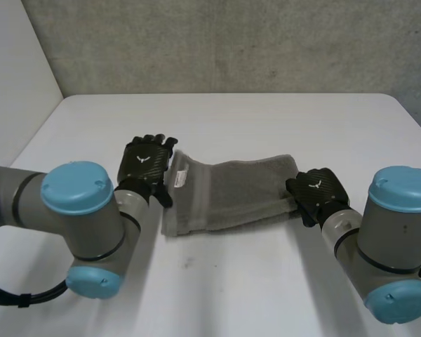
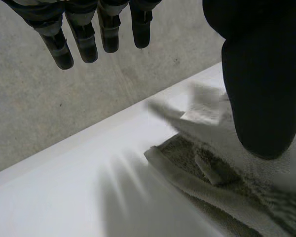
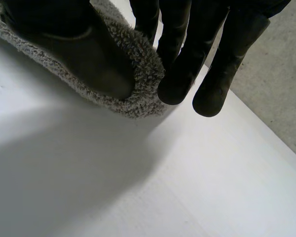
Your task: Fold the towel.
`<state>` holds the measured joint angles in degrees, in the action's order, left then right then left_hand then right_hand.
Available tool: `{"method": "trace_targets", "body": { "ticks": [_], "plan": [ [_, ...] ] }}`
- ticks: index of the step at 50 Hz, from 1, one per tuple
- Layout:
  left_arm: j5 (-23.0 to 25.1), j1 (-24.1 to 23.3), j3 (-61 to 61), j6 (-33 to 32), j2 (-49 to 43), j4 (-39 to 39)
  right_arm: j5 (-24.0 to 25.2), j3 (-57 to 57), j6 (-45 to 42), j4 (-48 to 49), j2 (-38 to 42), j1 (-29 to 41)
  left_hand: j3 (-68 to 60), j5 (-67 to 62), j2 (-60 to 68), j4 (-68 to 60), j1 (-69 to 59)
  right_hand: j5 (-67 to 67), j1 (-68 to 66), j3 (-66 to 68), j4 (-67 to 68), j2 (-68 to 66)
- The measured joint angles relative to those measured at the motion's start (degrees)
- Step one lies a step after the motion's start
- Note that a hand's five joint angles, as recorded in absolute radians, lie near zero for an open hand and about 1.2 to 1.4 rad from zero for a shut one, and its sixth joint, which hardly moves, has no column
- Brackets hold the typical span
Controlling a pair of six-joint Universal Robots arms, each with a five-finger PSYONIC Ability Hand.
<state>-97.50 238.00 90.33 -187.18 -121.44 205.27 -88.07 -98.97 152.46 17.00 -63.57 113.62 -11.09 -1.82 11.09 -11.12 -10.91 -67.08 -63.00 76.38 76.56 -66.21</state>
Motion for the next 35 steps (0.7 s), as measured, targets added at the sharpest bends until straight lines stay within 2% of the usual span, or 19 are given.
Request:
{"method": "trace_targets", "body": {
  "ticks": [3,9,13,18,21,27,29,31,32,33,35],
  "plan": [
    [0.0,-0.1,2.6,0.1,2.8,0.0,0.0,-0.5,-2.8,-1.6,-1.3,-0.4,0.0,0.0,-0.1,0.1,0.0,0.0,0.0,0.0,0.0,0.0],
    [0.2,0.3,6.7,0.2,8.3,0.0,0.1,3.2,-14.0,-4.9,-3.8,-0.6,0.2,0.0,-0.2,0.3,0.0,0.0,0.0,0.0,0.0,0.0],
    [0.3,1.2,7.4,0.3,10.9,0.0,0.3,9.5,-17.6,-5.5,-2.9,3.4,0.3,0.0,-0.4,0.4,0.0,-0.2,0.0,0.0,0.0,0.0],
    [0.3,3.7,7.3,0.4,13.3,0.0,2.5,21.6,-19.6,-6.4,3.8,14.1,0.5,0.0,-0.5,0.5,0.1,-0.5,0.0,0.0,0.0,0.0],
    [0.2,5.5,6.9,0.5,14.6,0.1,6.0,28.2,-21.6,-8.4,10.5,21.3,0.5,0.0,-0.5,0.5,0.1,-0.7,0.0,0.0,0.0,0.0],
    [0.2,7.1,6.8,0.7,15.6,0.1,11.7,32.4,-27.1,-13.8,18.8,27.4,0.5,0.0,-0.5,0.5,0.1,-0.7,0.0,0.0,0.0,0.0],
    [0.2,7.3,7.0,0.7,15.7,0.1,11.9,32.5,-27.7,-14.6,19.2,27.9,0.6,0.0,-0.6,0.6,0.2,14.4,12.4,-14.4,-14.6,13.6],
    [0.3,7.3,7.0,0.7,15.6,0.2,10.6,31.7,-25.6,-13.8,17.7,27.1,0.8,0.0,-0.8,0.8,0.2,36.7,34.5,-36.0,-36.9,36.4],
    [0.4,7.2,7.0,0.7,15.6,0.2,10.2,31.4,-24.9,-13.5,17.2,26.8,0.9,0.0,-0.8,0.9,0.3,42.3,39.5,-41.2,-42.6,40.8],
    [0.4,7.2,6.9,0.7,15.4,0.2,9.1,30.6,-22.3,-12.5,15.7,25.7,0.9,0.0,-0.9,0.9,0.4,53.7,45.6,-52.6,-53.1,48.9],
    [0.5,6.9,6.6,0.7,15.2,0.3,7.1,28.6,-16.1,-10.3,12.4,23.3,0.9,0.0,-0.9,0.9,0.4,63.6,49.1,-61.7,-61.7,52.6]
  ]
}}
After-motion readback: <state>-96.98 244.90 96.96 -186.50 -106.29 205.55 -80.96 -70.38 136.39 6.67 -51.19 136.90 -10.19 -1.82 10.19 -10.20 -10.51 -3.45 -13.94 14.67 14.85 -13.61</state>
